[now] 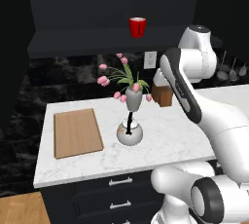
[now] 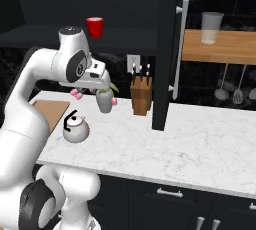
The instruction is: Pick the kettle from the counter and place it on the tray. Then pick the mug from the cabinet and place it on the tray. Then close the cabinet doors.
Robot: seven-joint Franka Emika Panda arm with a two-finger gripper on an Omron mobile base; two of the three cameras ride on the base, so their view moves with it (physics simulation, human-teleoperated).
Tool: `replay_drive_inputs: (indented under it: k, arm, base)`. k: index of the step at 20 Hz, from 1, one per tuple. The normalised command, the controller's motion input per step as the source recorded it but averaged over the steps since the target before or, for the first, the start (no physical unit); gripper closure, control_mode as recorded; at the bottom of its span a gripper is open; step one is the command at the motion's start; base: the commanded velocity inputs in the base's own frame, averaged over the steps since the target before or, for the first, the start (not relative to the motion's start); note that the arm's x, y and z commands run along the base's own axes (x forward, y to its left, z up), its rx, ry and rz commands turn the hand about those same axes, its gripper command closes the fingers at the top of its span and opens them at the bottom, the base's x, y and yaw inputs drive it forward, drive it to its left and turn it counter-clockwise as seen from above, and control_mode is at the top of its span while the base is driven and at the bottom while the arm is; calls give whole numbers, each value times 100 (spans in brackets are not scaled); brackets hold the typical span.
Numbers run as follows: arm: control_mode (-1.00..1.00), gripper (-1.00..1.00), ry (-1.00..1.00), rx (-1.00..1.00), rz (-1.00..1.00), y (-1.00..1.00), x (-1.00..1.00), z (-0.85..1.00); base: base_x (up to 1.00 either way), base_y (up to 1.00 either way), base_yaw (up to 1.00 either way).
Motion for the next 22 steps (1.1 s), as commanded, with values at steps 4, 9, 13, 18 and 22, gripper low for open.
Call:
replay_drive_inputs:
  k: [4,9,13,18,22]
  arm:
    - [-100,-100,-2,-1,3,0,-21,-4]
    - [-100,-100,-6,1,2,16,-53,-22]
    - [-100,-100,10,2,-2,45,-22,-37]
    - [-100,-100,17,0,-8,62,3,-41]
    - [-100,-100,24,0,-5,63,20,-43]
  base:
    - [0,0,0]
    - [0,0,0]
    - [0,0,0]
    - [0,0,0]
    - [0,0,0]
